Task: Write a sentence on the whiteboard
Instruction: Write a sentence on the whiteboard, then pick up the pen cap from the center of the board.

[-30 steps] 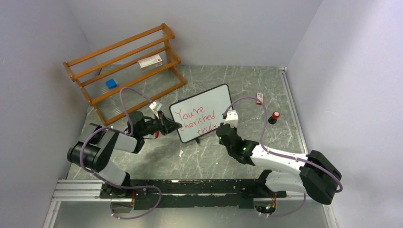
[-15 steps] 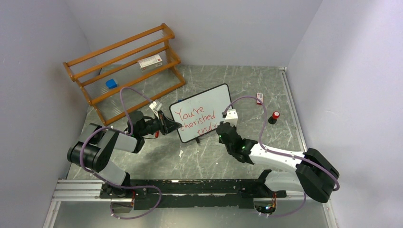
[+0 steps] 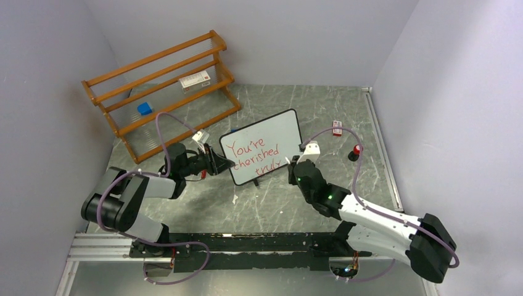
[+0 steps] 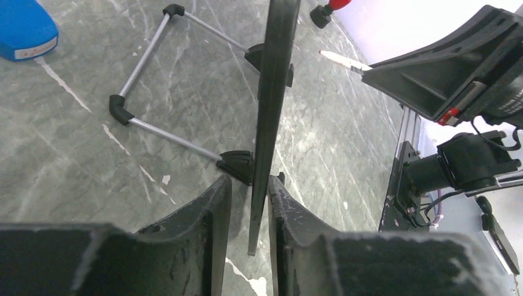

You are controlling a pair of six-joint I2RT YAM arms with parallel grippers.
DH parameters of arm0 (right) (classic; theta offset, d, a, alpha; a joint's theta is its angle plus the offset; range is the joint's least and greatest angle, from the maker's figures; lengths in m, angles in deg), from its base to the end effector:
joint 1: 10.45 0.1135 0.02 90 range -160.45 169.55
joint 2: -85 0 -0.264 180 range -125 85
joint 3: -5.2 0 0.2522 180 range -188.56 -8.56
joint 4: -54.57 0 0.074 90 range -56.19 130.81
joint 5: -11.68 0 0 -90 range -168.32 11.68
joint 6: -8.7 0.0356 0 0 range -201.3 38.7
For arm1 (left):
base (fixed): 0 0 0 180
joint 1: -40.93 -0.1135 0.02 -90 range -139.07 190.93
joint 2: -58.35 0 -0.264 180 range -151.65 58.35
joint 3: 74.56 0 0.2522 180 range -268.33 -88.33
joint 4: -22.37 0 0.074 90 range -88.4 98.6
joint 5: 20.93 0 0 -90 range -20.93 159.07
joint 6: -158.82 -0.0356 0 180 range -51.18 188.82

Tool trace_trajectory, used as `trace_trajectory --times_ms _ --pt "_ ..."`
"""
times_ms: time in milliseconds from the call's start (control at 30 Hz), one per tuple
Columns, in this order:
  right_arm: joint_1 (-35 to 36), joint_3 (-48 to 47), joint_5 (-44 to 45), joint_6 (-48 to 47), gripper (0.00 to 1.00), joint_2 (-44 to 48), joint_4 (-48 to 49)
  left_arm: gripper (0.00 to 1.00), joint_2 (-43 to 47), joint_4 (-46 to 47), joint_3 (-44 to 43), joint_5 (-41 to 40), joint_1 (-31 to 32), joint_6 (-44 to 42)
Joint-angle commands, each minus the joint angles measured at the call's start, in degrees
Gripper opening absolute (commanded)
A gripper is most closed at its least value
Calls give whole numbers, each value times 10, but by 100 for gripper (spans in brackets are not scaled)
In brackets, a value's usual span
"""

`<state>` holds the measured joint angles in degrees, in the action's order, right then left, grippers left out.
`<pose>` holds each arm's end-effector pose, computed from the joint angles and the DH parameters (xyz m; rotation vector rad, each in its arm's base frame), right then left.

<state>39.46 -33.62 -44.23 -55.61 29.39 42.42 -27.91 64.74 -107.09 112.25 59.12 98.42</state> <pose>0.1459 0.1424 0.2084 -0.0646 1.9896 0.2335 0.2299 -0.1012 0.1539 0.4017 1.8493 -1.2486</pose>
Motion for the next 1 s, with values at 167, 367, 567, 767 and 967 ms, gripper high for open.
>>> trace_trajectory --times_ms 167,367,567,767,967 --pt "-3 16 -18 -9 0 67 -14 44 101 -124 -19 -52 -5 -22" --pt "-3 34 -33 -34 0 119 -6 68 248 -325 -42 -182 -6 -24" --pt "-4 46 -41 -55 0 166 -3 96 370 -548 -104 -307 -7 -42" --pt "-5 65 -58 -61 0 196 14 99 421 -736 -176 -410 -8 -36" --pt "-5 84 -67 -62 0 228 23 92 398 -863 -216 -431 -8 -58"
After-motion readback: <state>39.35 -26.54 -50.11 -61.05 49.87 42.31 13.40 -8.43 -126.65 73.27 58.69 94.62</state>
